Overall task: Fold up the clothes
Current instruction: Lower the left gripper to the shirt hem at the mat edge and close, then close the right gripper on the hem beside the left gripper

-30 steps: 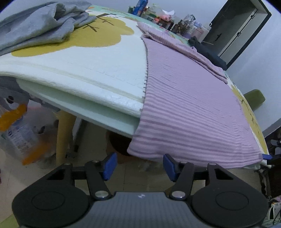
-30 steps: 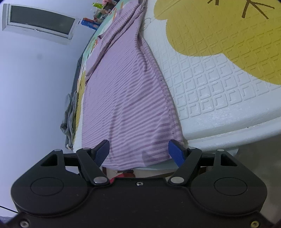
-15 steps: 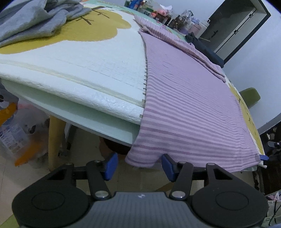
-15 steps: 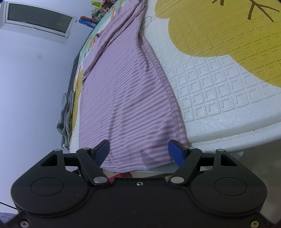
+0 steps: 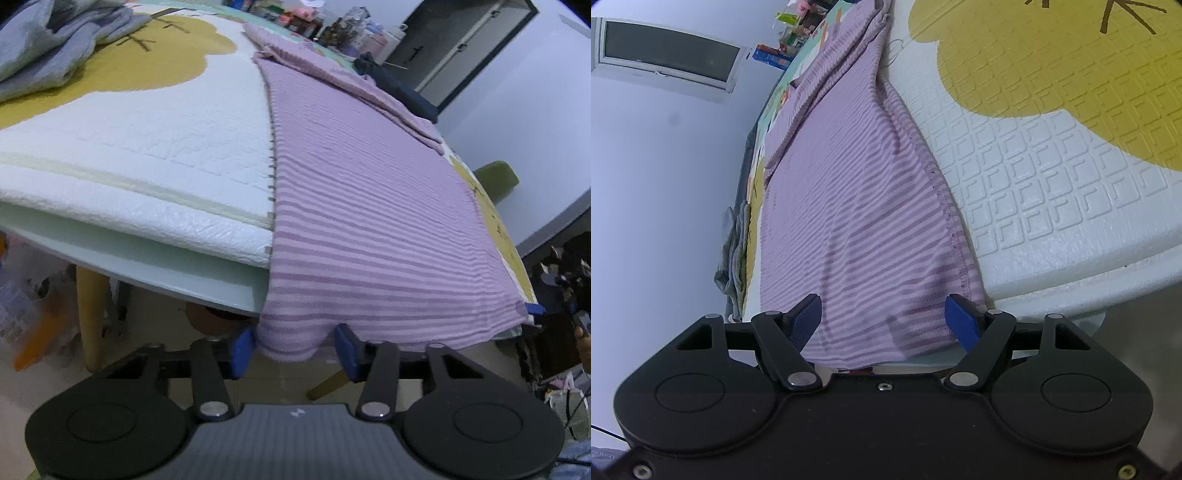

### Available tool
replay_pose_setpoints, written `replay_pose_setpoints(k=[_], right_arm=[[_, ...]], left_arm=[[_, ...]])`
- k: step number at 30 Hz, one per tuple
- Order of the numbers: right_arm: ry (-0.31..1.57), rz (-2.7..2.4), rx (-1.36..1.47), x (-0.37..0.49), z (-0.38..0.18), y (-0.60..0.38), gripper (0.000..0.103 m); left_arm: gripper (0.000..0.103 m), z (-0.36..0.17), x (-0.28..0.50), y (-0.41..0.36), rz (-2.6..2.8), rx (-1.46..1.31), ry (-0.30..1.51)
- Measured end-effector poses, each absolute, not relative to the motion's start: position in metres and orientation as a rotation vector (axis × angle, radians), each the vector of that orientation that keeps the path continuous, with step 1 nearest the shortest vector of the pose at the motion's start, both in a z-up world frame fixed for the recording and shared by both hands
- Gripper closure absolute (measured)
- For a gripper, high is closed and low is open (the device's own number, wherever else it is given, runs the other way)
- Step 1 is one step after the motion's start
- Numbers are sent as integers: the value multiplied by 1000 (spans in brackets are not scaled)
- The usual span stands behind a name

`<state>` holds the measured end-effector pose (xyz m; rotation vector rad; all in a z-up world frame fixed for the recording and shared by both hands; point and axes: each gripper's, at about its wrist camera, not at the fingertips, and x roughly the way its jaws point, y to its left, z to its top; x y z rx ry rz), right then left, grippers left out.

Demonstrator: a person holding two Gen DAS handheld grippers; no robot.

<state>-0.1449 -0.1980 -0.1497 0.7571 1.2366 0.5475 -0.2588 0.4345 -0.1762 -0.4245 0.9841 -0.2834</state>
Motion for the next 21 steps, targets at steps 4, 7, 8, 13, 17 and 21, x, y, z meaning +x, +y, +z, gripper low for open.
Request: replay_pose_setpoints(k=[4,7,8,13,17,21], right_arm=[[1233,548,757,-146,-151,-199,30],[1230,548,757,-148,-151,-199,30],[1228,548,762,-148,-151,-200,30],[1215,550,788,-151,-152,-202,30],[1201,550,807,-154,-152,-205,30],[1178,547,836,-158,-149,-213,30]], left_arm=[[73,-174,-259,432,-299,-417,981],[78,-172,-258,430,-302,-408,981],[78,-171,-258,430,-302,-410,982],[85,-167,-260,429,-297,-414,974],[87,-162,-259,427,-292,-410,967],[89,-158,-260,428,-289,-423,961]])
